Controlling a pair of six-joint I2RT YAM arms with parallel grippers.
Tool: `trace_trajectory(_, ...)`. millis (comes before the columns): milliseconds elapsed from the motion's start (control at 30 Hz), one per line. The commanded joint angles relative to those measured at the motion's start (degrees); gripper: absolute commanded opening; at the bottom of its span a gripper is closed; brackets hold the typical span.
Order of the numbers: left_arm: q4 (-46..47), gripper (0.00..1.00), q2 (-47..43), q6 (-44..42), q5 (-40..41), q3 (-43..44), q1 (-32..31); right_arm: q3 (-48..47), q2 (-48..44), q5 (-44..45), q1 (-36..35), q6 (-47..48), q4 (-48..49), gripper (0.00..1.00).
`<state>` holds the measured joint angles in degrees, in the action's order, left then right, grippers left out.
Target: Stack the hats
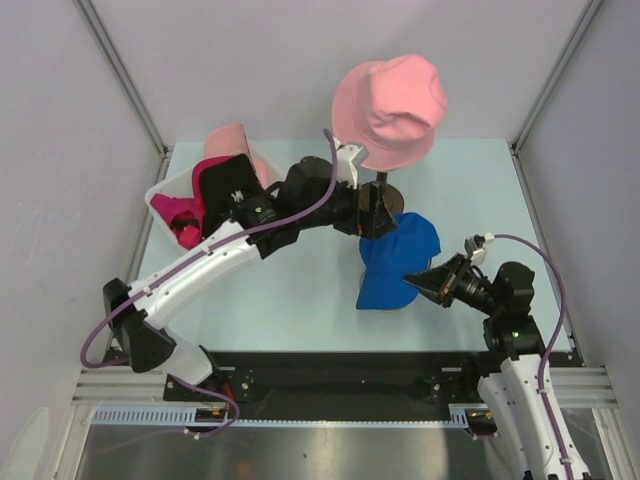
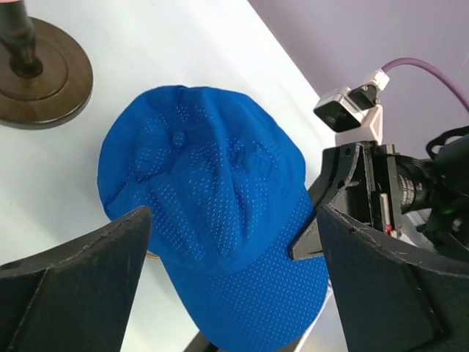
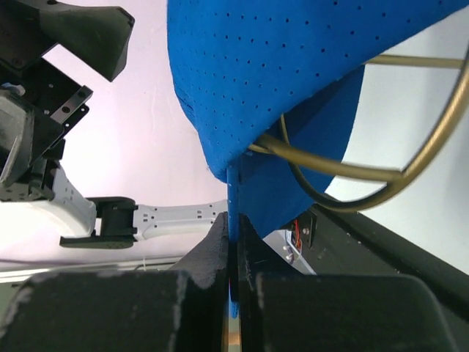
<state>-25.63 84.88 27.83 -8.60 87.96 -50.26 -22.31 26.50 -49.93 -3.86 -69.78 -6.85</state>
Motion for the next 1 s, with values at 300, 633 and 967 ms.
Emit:
trace_trajectory(300,-7.6,1.00,10.7,-10.3,11.7,16.9,-8.2,0.0,-8.1,1.8,6.6,-1.0,-11.9,0.00)
trace_trajectory(633,-7.7,1.00,17.9,-12.0,9.4,18.6,-9.6,-1.2,-8.6,2.1,10.9,1.9,-18.8,0.49)
trace_trajectory(967,-6.7,1.00,20.0,-13.4,9.7,17.5,-9.7,-21.3,-2.3,12.2,11.3,18.9,-34.8,0.73)
